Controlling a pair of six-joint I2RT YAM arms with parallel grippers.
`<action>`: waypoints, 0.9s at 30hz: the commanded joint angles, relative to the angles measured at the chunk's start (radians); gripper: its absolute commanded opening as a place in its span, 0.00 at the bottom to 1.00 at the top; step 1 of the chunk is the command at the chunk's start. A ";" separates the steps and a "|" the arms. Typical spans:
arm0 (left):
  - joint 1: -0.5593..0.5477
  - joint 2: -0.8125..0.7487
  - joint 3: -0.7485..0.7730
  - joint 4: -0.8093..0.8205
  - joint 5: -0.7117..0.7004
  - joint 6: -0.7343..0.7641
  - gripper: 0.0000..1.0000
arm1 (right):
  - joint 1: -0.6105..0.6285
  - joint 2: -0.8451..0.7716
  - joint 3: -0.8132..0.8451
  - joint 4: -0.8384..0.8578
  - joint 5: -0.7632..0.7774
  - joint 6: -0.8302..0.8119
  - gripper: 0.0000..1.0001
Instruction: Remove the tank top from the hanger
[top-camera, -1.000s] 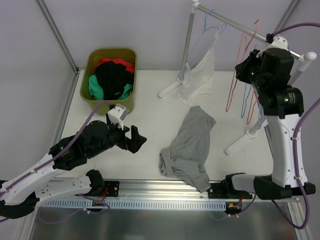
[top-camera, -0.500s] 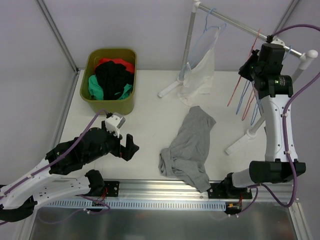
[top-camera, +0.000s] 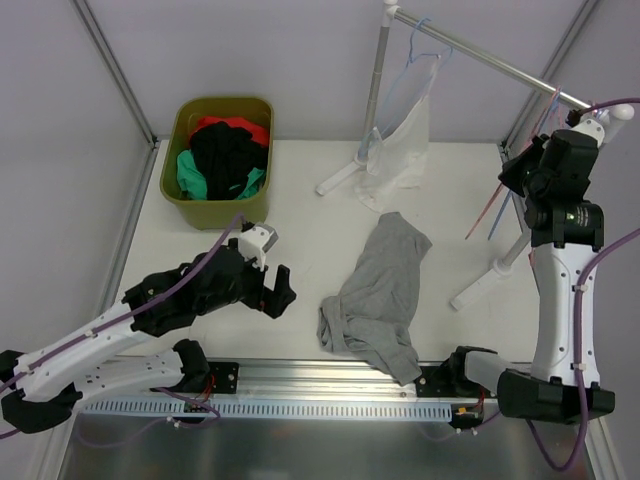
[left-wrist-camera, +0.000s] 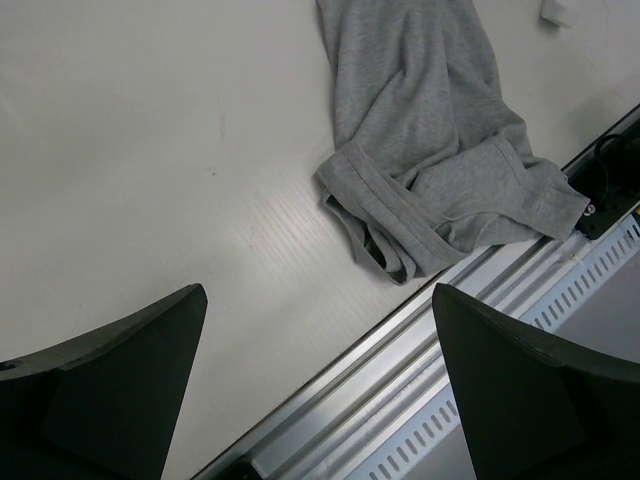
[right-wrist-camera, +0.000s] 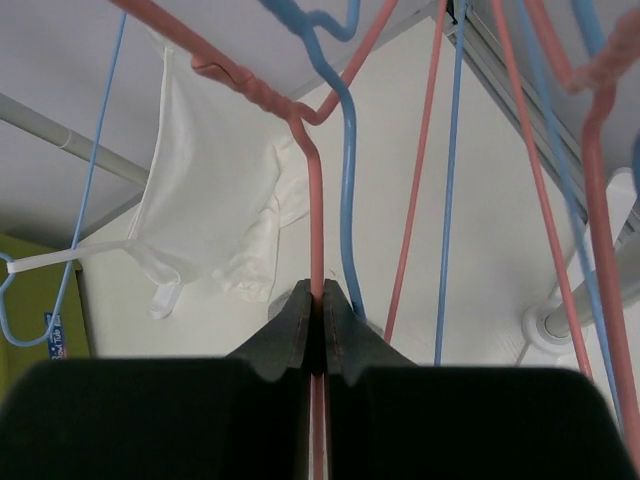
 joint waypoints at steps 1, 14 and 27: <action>-0.004 0.045 -0.019 0.110 0.058 -0.015 0.99 | -0.021 -0.055 -0.016 0.057 -0.062 -0.008 0.05; -0.009 0.197 -0.033 0.318 0.158 -0.004 0.99 | -0.027 -0.217 -0.105 0.017 -0.147 -0.051 0.84; -0.070 0.420 -0.013 0.482 0.298 0.051 0.99 | -0.027 -0.513 -0.157 -0.094 -0.237 -0.102 1.00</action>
